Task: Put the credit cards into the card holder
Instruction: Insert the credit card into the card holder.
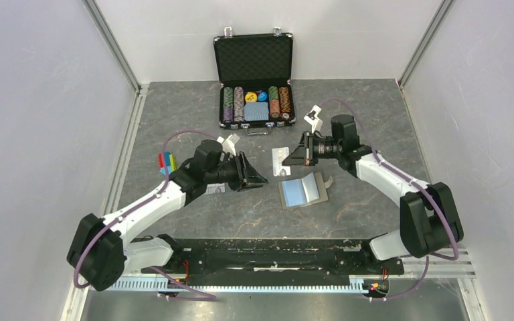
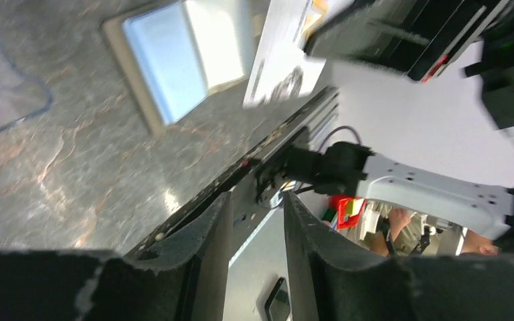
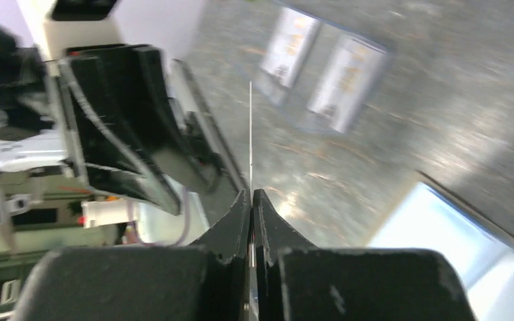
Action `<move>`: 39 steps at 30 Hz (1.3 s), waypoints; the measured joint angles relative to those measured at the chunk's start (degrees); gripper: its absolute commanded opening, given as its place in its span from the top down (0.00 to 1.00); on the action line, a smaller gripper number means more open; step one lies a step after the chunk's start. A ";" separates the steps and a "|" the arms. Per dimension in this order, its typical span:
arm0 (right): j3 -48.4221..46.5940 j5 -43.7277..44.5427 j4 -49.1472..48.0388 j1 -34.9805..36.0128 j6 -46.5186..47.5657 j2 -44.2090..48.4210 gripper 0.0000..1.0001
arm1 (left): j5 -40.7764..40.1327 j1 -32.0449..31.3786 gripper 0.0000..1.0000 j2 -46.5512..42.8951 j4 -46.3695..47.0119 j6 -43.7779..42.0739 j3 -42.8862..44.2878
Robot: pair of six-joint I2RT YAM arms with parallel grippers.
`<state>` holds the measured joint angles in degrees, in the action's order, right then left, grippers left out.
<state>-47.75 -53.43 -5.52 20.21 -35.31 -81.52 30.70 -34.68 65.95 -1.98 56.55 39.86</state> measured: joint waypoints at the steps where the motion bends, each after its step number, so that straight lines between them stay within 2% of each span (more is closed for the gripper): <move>1: -1.01 1.07 3.72 -0.85 3.19 -0.70 1.00 | -0.94 -0.61 0.61 0.83 -2.27 -0.48 0.37; 5: -1.14 4.70 17.49 -4.37 14.05 -3.72 1.00 | -4.31 -3.13 0.62 6.10 -8.79 -2.27 3.28; 11: -0.02 7.10 27.58 -7.41 22.21 -6.93 1.00 | -7.10 -7.06 0.66 17.68 -13.29 -4.00 10.34; 16: -0.02 8.46 30.82 -8.98 26.34 -7.96 1.00 | -9.33 -10.08 0.68 27.52 -17.81 -6.86 18.56; 20: -0.02 9.81 32.61 -9.31 28.63 -8.87 1.00 | -11.19 -11.30 0.70 32.06 -20.31 -8.52 21.84; 31: -0.57 12.90 35.91 -9.55 31.39 -11.13 1.00 | -14.08 -12.66 0.71 38.95 -23.10 -10.23 23.06; 39: -2.93 13.86 37.20 -9.70 32.00 -12.04 1.00 | -14.86 -12.98 0.72 41.66 -25.05 -11.89 27.12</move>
<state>-50.68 -39.57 31.68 10.50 -3.31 -93.56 15.84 -47.66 107.61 -27.03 44.66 66.98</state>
